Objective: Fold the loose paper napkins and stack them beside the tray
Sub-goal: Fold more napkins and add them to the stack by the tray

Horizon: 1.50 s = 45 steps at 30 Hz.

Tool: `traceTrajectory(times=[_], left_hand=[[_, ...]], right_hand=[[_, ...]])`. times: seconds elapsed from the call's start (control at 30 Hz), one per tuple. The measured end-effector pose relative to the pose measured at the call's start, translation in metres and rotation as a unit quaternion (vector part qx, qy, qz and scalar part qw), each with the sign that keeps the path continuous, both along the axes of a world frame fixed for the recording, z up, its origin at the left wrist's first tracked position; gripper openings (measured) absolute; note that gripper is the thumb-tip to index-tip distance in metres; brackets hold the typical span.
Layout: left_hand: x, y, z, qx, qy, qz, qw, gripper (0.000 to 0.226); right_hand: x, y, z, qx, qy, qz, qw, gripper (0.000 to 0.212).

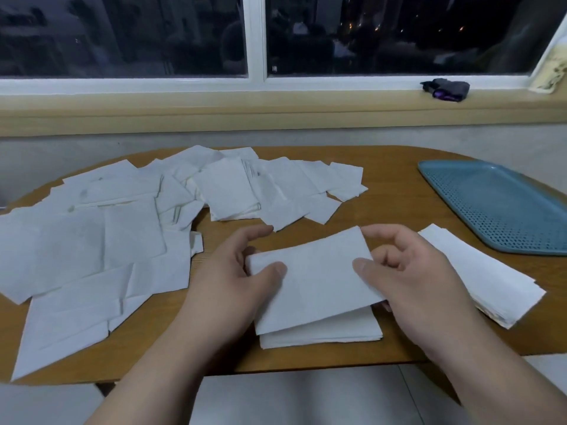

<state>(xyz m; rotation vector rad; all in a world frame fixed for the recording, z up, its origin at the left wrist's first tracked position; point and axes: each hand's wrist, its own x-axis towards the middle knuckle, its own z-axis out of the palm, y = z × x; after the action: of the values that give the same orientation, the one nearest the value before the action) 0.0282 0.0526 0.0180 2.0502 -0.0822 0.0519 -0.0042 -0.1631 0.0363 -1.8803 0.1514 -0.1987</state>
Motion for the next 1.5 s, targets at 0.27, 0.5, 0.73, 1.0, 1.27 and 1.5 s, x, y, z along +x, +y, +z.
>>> traceTrajectory(times=[0.27,0.5,0.73,1.0,1.27,1.5], left_hand=[[0.009,-0.007,-0.007,0.103,0.021,0.017,0.994,0.054],[0.008,-0.005,-0.01,0.183,0.019,-0.029,0.983,0.059],[0.004,-0.002,-0.016,0.266,-0.027,-0.036,0.963,0.058],[-0.007,0.005,-0.013,0.227,-0.048,-0.03,0.972,0.034],[-0.01,0.008,-0.008,0.224,-0.032,-0.038,0.973,0.026],[-0.01,-0.002,-0.008,0.218,-0.017,-0.06,0.974,0.019]], right_hand=[[0.003,-0.009,-0.028,-0.207,0.042,0.028,0.977,0.053],[-0.002,-0.012,-0.031,-0.329,0.039,0.034,0.943,0.05],[0.004,-0.009,-0.028,-0.439,0.003,0.043,0.898,0.047],[0.03,0.007,-0.03,-0.498,0.004,0.143,0.855,0.042],[0.029,0.008,-0.021,-0.491,0.07,0.112,0.861,0.016],[0.02,-0.006,-0.018,-0.47,0.086,0.058,0.876,0.02]])
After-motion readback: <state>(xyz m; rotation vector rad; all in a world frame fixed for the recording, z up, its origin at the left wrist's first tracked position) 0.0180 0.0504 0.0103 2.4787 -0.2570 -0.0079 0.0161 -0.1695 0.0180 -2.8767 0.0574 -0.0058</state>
